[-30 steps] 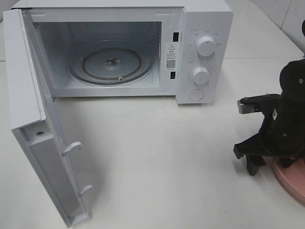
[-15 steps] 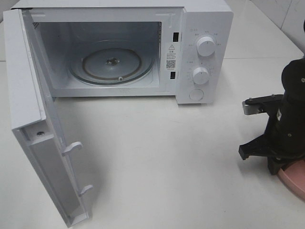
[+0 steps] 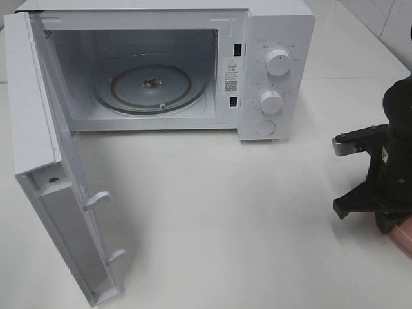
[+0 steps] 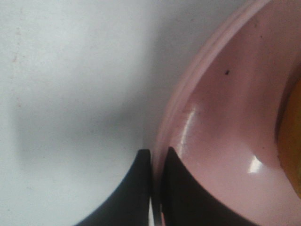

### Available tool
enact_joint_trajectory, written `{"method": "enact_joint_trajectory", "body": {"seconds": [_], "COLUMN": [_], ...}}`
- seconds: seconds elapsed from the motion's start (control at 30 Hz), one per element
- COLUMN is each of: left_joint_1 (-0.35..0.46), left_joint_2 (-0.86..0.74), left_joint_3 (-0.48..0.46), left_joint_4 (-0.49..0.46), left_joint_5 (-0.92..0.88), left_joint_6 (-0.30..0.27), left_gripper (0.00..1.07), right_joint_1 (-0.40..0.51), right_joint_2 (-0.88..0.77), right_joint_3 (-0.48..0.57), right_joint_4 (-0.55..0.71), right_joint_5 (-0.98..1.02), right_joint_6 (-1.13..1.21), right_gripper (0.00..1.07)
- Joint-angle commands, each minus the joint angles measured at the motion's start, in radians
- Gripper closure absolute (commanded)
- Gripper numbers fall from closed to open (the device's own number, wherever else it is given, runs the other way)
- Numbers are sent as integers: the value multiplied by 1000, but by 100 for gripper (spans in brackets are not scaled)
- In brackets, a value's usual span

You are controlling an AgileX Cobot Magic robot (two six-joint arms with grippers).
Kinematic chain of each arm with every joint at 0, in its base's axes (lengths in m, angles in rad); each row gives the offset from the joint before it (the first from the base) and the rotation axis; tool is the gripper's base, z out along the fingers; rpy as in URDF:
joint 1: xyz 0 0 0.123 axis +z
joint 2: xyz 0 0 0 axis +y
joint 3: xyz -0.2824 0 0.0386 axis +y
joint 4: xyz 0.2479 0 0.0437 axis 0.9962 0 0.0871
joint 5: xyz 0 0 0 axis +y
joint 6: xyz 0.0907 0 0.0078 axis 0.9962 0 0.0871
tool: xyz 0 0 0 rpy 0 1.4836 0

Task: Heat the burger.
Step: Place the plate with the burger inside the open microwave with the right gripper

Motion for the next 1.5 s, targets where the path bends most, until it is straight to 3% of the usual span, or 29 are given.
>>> {"method": "enact_joint_trajectory", "body": {"seconds": [0.03, 0.6, 1.5], "left_joint_1": [-3, -3, -3], "left_joint_2": [-15, -15, -15], "left_joint_3": [2, 2, 2], "left_joint_4": [1, 1, 1], "left_joint_5": [-8, -8, -8], "left_joint_6": [6, 6, 6], "left_gripper": [9, 9, 9], "right_joint_1": [1, 196, 448], "right_joint_2": [-38, -112, -216], "right_joint_3": [6, 74, 158], "right_joint_4": [-93, -345, -363], "right_joint_5": [44, 132, 239], "right_joint_6": [79, 339, 387], "right_gripper": [107, 107, 107]}}
